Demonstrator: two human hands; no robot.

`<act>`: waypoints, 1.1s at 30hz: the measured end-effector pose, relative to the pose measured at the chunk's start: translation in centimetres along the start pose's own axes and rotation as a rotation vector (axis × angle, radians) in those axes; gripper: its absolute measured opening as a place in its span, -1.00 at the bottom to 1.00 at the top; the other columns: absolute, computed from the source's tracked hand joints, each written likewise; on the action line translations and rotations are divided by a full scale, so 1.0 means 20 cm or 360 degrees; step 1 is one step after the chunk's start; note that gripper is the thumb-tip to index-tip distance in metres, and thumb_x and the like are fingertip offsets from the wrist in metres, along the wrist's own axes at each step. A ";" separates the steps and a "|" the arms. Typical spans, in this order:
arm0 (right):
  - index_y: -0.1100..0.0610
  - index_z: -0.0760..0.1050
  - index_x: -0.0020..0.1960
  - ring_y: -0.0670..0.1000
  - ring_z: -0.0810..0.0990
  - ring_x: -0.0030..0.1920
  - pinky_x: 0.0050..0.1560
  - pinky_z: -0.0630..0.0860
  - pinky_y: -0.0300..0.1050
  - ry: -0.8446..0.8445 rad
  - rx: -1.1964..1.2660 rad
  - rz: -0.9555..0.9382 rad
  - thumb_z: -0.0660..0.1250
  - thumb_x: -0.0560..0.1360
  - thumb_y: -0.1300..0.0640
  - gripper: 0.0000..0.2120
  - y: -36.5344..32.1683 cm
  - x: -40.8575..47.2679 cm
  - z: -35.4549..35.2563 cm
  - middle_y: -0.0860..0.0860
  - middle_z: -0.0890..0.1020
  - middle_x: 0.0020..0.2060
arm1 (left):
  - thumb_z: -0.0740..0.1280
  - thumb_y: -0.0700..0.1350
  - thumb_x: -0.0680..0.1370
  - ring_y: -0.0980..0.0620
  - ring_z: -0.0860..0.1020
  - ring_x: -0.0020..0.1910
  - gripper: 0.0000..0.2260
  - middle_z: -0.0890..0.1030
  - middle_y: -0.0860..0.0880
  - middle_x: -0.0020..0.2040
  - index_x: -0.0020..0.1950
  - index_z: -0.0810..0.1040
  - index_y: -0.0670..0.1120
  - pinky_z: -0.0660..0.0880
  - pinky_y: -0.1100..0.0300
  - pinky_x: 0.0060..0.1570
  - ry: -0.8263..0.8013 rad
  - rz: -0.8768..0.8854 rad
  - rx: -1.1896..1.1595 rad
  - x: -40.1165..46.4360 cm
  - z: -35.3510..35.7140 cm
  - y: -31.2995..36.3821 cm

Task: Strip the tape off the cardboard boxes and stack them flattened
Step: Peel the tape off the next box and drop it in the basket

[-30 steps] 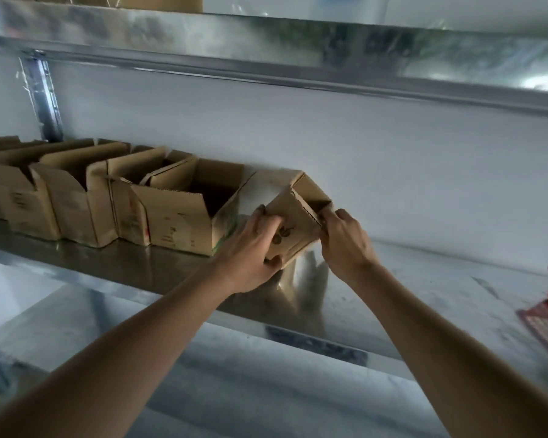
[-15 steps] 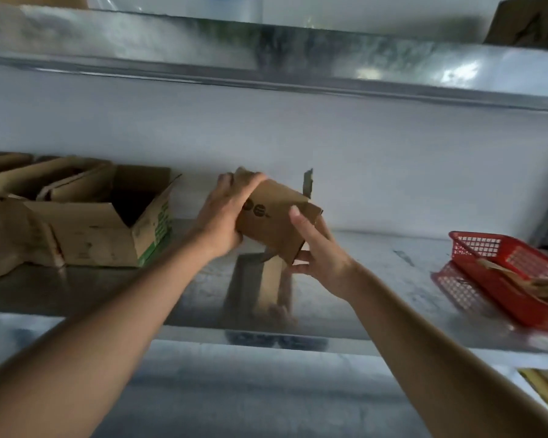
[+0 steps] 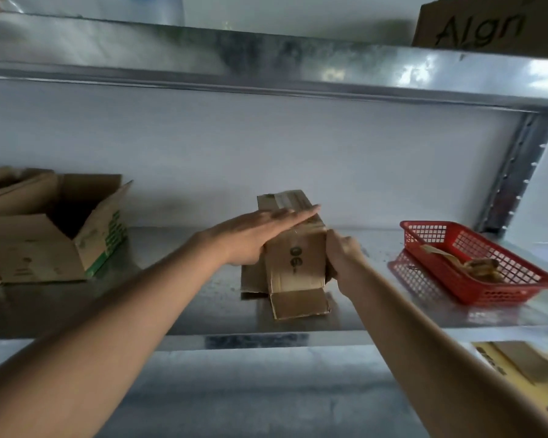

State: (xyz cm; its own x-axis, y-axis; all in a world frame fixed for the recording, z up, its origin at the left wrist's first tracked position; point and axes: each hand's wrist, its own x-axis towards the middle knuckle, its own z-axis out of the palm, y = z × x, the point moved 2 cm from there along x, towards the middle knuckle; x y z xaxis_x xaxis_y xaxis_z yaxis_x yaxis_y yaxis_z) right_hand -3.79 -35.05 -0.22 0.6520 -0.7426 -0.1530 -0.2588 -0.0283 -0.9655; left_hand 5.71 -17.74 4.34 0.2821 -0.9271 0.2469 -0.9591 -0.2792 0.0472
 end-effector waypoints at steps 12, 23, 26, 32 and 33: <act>-0.05 0.66 0.26 -0.22 0.64 -0.13 -0.18 0.51 -0.42 0.0024 -0.0475 -0.1269 0.27 0.53 0.08 -0.65 0.04 -0.03 -0.16 -0.06 0.69 0.13 | 0.12 -0.18 0.72 0.18 0.27 0.56 -0.59 0.36 0.18 0.57 0.56 0.43 0.03 0.06 0.34 0.48 0.0075 -0.0374 -0.0468 0.09 0.00 0.04; 0.17 0.68 0.23 0.12 0.68 0.02 0.10 0.62 0.11 -0.0102 -0.0938 -0.1820 0.61 0.41 0.16 -0.59 -0.05 -0.01 -0.24 0.10 0.68 0.09 | 0.11 -0.11 0.73 -0.03 0.51 0.30 -0.70 0.57 0.02 0.34 0.29 0.58 0.15 0.40 -0.10 0.40 -0.0036 -0.0637 -0.0482 0.20 0.03 0.01; 0.16 0.70 0.18 0.13 0.69 -0.03 0.02 0.61 0.12 -0.0147 -0.0955 -0.1880 0.55 0.47 0.17 -0.71 -0.07 -0.01 -0.27 0.10 0.72 -0.01 | 0.11 -0.10 0.72 -0.01 0.49 0.33 -0.70 0.54 0.05 0.38 0.20 0.58 0.21 0.39 -0.09 0.41 -0.0020 -0.0651 -0.0521 0.21 0.03 0.00; 0.18 0.69 0.07 -0.03 0.73 -0.16 -0.08 0.68 -0.02 0.0022 -0.0816 -0.1831 0.62 0.41 0.10 -0.71 -0.01 -0.01 -0.31 0.04 0.75 -0.11 | 0.13 -0.08 0.72 0.01 0.44 0.38 -0.71 0.50 0.09 0.43 0.14 0.59 0.23 0.34 -0.07 0.43 0.0019 -0.0684 -0.0629 0.21 0.04 0.00; 0.16 0.69 0.04 -0.07 0.72 -0.17 -0.07 0.67 -0.06 0.0024 -0.0781 -0.1727 0.62 0.40 0.07 -0.72 0.00 0.00 -0.31 0.00 0.76 -0.14 | 0.14 -0.05 0.72 0.02 0.45 0.37 -0.74 0.51 0.09 0.42 0.14 0.59 0.23 0.35 -0.06 0.41 0.0023 -0.0683 -0.0633 0.21 0.04 0.00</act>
State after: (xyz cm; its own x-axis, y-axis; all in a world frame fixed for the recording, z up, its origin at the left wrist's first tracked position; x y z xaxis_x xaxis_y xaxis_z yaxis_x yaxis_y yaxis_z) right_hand -8.28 -39.24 1.04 0.6910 -0.1802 0.7000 0.1757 -0.8975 -0.4045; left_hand 6.85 -21.88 4.58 0.6498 -0.7474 0.1386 -0.6956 -0.5112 0.5048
